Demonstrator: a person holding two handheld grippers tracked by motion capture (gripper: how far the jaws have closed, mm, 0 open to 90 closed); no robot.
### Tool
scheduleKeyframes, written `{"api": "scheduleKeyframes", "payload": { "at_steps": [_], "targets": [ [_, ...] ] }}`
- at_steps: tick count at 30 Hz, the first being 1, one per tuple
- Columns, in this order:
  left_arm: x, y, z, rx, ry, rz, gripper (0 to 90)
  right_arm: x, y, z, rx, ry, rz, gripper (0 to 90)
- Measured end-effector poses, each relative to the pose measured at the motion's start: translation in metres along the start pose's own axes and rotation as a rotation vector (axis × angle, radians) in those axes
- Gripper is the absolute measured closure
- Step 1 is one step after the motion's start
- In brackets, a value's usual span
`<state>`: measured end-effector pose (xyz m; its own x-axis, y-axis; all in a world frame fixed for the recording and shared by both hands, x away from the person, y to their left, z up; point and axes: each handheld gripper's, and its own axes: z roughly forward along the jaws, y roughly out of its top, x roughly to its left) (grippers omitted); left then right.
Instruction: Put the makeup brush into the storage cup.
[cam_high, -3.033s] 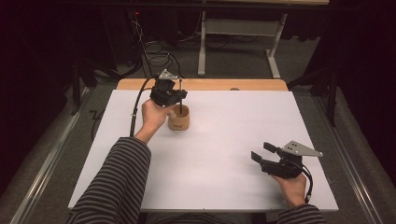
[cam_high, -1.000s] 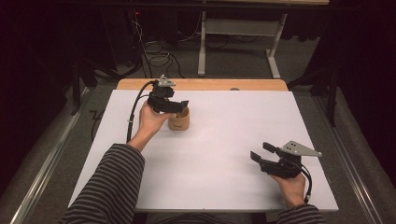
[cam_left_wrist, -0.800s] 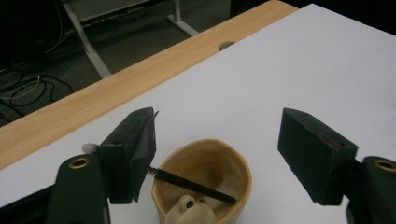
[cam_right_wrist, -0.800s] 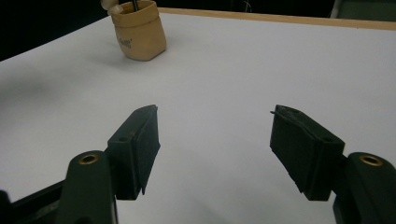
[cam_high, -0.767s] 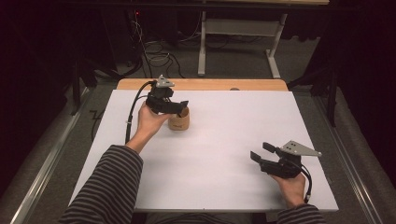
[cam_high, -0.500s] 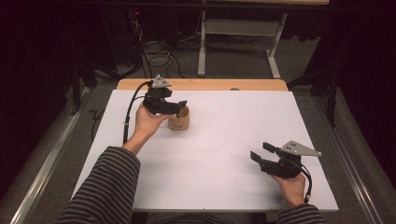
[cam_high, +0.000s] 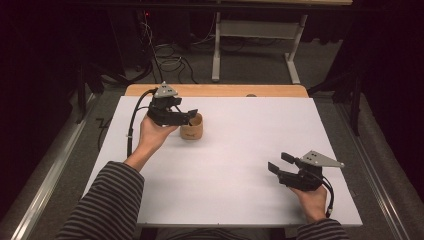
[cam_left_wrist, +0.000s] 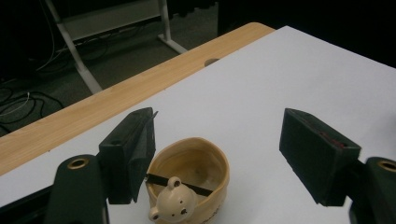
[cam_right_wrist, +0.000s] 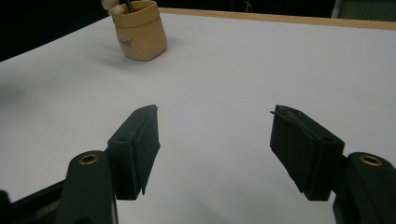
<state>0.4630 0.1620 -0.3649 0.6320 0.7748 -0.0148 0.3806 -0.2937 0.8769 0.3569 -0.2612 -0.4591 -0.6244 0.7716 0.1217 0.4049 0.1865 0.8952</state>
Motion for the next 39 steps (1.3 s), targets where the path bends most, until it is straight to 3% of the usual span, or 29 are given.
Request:
{"api": "scheduleKeyframes", "payload": {
  "at_steps": [39],
  "targets": [
    [-0.004, -0.017, -0.025, -0.039, -0.051, -0.037, 28.5, 0.001, 0.000, 0.002, 0.009, 0.003, -0.001, 34.5]
  ]
}}
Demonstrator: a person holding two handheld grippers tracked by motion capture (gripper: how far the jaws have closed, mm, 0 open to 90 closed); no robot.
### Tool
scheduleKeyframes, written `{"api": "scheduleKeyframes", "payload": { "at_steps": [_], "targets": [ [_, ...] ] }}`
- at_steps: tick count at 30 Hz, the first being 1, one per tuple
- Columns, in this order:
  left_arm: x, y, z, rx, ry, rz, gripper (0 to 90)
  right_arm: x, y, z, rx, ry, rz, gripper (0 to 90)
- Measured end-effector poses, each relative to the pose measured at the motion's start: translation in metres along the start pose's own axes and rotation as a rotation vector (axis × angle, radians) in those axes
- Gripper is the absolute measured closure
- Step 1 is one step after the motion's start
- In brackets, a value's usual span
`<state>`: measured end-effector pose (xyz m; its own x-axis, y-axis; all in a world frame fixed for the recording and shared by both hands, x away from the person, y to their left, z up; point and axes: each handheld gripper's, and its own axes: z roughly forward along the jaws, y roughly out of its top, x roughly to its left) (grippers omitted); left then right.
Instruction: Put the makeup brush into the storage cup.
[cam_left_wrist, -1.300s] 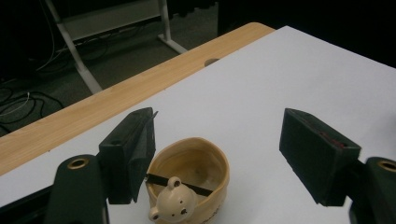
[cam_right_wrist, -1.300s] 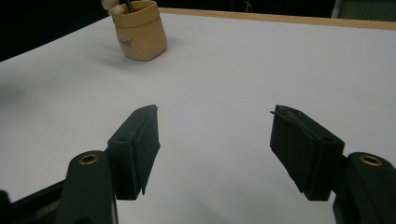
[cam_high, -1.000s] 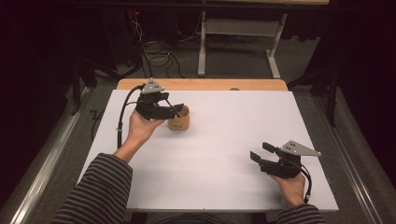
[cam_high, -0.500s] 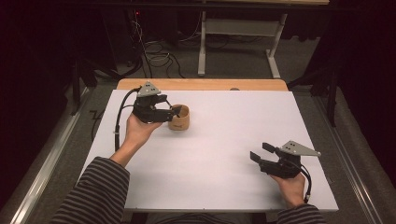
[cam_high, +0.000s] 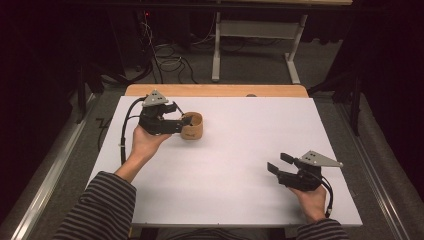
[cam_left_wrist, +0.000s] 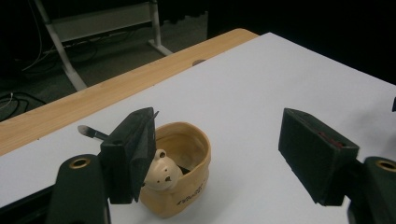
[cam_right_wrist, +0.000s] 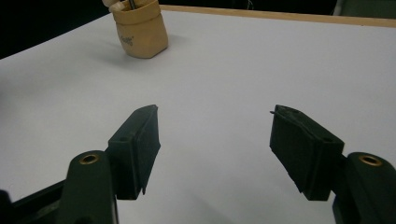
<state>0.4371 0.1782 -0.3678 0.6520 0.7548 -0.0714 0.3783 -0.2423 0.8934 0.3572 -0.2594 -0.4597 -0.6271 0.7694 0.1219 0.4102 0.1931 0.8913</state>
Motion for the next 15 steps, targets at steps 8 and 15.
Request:
{"api": "scheduleKeyframes", "payload": {
  "at_steps": [8, 15],
  "targets": [
    [0.0014, -0.0036, -0.0025, -0.001, -0.009, -0.023, 28.7, 0.0004, -0.0001, 0.0004, 0.005, 0.000, -0.004, 34.6],
    [-0.0039, -0.0064, -0.0050, 0.002, -0.026, -0.018, 29.3, 0.0012, -0.0001, 0.0013, 0.014, -0.001, -0.006, 34.7]
  ]
}}
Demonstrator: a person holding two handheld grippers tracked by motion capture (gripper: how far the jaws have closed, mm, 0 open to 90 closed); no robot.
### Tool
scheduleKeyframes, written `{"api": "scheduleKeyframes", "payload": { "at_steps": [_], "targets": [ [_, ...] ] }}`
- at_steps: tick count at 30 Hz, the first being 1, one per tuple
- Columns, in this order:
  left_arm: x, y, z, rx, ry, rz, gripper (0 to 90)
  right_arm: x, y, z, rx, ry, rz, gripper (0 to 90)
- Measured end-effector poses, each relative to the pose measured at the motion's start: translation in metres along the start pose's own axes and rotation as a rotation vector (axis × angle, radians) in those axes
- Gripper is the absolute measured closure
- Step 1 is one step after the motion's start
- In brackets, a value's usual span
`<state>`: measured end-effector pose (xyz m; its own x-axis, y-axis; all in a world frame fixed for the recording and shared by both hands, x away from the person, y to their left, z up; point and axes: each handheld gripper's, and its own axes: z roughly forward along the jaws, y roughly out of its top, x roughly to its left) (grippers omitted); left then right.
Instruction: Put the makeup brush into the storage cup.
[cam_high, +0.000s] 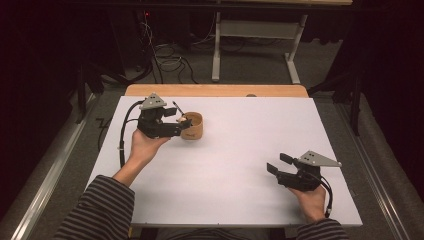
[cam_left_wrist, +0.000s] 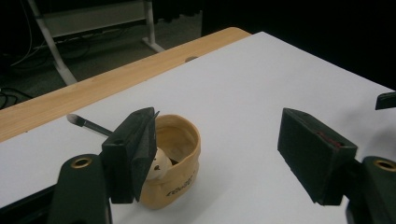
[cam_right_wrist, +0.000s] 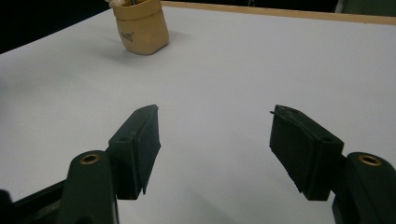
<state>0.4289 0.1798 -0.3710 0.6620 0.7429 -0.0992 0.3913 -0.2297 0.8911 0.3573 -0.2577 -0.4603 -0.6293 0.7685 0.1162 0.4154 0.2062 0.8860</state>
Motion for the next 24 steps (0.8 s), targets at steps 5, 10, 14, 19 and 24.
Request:
{"api": "scheduleKeyframes", "payload": {
  "at_steps": [5, 10, 14, 19, 24],
  "targets": [
    [-0.0002, -0.0024, -0.0034, -0.003, -0.003, -0.004, 29.2, 0.0002, -0.0001, 0.0005, 0.005, 0.001, -0.005, 34.8],
    [-0.0004, -0.0026, -0.0054, -0.008, -0.006, -0.005, 29.3, 0.0009, -0.0001, 0.0014, 0.010, 0.001, -0.010, 34.8],
    [-0.0015, -0.0034, -0.0062, -0.007, -0.011, -0.002, 29.3, 0.0011, -0.0002, 0.0016, 0.013, 0.002, -0.010, 34.8],
    [-0.0031, -0.0047, -0.0074, -0.009, -0.017, -0.004, 29.4, 0.0014, -0.0002, 0.0021, 0.015, 0.003, -0.015, 34.9],
    [-0.0036, -0.0061, -0.0075, -0.007, -0.020, -0.007, 29.5, 0.0019, -0.0003, 0.0027, 0.023, 0.003, -0.019, 34.9]
  ]
}}
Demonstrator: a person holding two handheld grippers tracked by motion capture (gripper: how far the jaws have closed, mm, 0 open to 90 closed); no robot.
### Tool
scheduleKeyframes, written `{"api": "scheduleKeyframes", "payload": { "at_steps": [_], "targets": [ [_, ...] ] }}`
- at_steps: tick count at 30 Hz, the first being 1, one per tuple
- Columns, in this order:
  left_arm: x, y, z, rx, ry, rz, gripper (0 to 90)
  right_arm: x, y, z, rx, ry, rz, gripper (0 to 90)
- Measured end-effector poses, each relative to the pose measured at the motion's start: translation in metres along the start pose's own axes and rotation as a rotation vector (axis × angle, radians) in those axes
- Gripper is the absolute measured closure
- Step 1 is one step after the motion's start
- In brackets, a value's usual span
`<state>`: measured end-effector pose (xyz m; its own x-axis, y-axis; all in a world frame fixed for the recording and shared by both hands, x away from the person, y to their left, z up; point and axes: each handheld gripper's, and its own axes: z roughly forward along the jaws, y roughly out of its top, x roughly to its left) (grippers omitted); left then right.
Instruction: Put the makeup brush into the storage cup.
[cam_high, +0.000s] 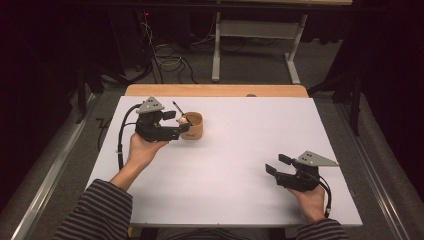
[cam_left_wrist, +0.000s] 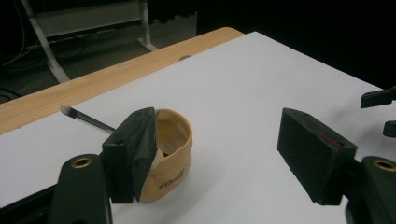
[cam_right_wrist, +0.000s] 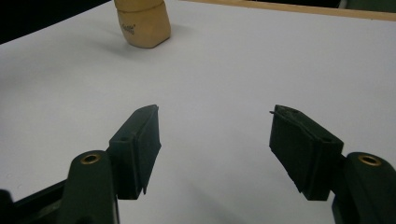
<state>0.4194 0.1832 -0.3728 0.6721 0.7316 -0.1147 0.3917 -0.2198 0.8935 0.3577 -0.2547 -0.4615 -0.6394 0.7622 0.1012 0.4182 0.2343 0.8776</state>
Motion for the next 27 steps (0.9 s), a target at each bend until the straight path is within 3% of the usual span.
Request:
{"api": "scheduleKeyframes", "payload": {
  "at_steps": [27],
  "targets": [
    [0.003, -0.014, -0.013, 0.009, 0.003, -0.019, 29.8, 0.002, 0.000, 0.003, 0.027, 0.003, -0.011, 34.9]
  ]
}}
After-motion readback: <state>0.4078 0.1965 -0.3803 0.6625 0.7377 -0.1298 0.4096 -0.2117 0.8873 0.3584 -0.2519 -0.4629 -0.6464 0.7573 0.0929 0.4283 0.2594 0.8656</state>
